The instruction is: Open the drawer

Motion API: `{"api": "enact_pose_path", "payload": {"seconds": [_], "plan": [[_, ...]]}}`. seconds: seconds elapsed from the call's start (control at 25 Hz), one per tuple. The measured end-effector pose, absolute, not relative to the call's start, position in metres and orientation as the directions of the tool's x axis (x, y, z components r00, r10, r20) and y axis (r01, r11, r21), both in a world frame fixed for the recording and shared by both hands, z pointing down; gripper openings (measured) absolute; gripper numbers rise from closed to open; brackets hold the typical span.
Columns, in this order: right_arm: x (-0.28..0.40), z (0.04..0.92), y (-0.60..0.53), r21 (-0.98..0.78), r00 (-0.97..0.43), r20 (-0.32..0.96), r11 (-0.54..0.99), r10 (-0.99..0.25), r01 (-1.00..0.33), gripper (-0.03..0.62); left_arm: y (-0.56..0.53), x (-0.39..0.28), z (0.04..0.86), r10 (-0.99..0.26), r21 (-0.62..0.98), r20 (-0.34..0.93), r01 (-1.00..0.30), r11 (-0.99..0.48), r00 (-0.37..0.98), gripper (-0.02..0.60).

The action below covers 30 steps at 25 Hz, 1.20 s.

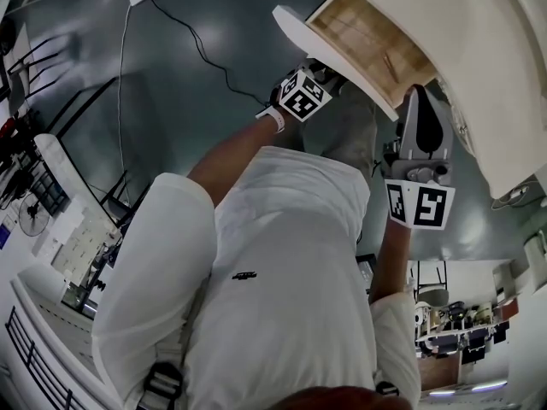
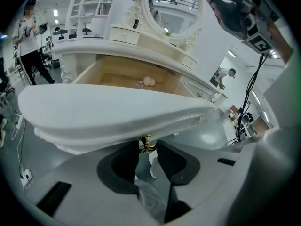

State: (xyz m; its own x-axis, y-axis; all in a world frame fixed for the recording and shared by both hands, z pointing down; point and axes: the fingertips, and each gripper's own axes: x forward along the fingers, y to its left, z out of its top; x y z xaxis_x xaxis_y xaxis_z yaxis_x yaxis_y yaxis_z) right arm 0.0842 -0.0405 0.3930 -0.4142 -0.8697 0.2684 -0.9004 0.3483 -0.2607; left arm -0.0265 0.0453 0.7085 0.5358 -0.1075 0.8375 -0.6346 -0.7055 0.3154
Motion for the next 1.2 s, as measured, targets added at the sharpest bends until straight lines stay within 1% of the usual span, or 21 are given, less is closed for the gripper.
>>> {"api": "enact_pose_path", "payload": {"seconds": [0.16,0.52,0.72,1.08,1.2], "plan": [[0.083,0.385,-0.036,-0.252,-0.412,0.269,0.349,-0.871,-0.903,0.011,0.054,-0.033,0.706,-0.095,0.323,0.836,-0.625,-0.710,0.540,0.127],[0.083,0.371,-0.025,-0.237,-0.397,0.267,0.340,-0.878,-0.910,0.011,0.053,-0.034,0.708,-0.114,0.302,0.840,-0.631,-0.715,0.530,0.130],[0.080,0.367,-0.022,-0.246,-0.402,0.264,0.341,-0.877,-0.907,0.011,0.058,-0.033,0.706,-0.101,0.297,0.849,-0.627,-0.720,0.519,0.146],[0.074,0.346,-0.020,-0.230,-0.393,0.236,0.342,-0.889,-0.911,0.011,0.070,-0.046,0.673,-0.129,0.285,0.830,-0.612,-0.738,0.542,0.144],[0.073,0.343,-0.020,-0.224,-0.395,0.226,0.347,-0.891,-0.911,0.011,0.066,-0.050,0.657,-0.164,0.276,0.814,-0.619,-0.735,0.558,0.129]]}}
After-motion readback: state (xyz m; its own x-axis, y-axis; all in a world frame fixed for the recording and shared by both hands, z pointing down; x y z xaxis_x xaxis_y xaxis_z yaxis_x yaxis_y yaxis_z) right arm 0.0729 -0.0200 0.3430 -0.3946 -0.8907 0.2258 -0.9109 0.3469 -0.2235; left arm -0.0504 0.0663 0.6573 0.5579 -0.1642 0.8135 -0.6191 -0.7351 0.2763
